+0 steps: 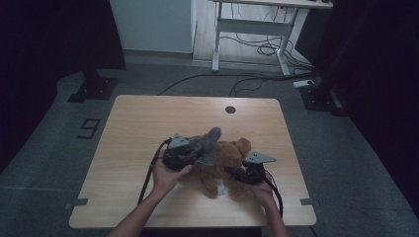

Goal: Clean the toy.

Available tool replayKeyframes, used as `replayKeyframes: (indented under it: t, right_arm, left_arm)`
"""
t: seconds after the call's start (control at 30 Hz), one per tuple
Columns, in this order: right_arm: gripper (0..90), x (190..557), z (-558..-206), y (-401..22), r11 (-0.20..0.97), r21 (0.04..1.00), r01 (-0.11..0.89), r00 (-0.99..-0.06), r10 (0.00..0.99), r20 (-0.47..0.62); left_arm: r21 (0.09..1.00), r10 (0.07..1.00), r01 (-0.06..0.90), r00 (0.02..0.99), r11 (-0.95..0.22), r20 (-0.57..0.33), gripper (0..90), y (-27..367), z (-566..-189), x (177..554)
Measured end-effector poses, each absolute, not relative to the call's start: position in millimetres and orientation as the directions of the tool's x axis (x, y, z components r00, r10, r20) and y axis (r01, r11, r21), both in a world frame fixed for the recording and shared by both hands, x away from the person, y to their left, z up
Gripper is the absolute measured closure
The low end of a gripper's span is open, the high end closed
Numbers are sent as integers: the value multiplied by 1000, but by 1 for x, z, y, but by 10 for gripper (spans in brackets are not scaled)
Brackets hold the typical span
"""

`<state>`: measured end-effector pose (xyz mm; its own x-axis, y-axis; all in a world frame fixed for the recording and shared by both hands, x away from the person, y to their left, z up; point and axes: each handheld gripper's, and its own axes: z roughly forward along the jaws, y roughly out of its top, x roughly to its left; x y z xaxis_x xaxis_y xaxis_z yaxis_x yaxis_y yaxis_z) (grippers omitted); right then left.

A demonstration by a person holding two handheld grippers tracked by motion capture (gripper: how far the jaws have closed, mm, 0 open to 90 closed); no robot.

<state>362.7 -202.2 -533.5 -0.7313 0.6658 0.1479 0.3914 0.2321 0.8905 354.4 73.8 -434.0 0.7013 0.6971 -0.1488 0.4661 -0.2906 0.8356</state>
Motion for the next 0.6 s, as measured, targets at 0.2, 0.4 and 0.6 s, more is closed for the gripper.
replayKeyframes:
  t: [0.2, 0.4, 0.6]
  right_arm:
    - [507, 360, -532, -202, 248, 892, 379, -733, 669, 125]
    - [518, 363, -534, -206, 239, 884, 401, -728, 669, 150]
    - [520, 364, -534, -207, 223, 882, 416, -721, 672, 170]
  left_arm:
    - [777, 652, 500, 742, -384, -156, 770, 3, -448, 372]
    - [782, 665, 500, 731, -372, -151, 772, 11, -457, 373]
    - [778, 729, 477, 684, -409, -37, 772, 53, -453, 370]
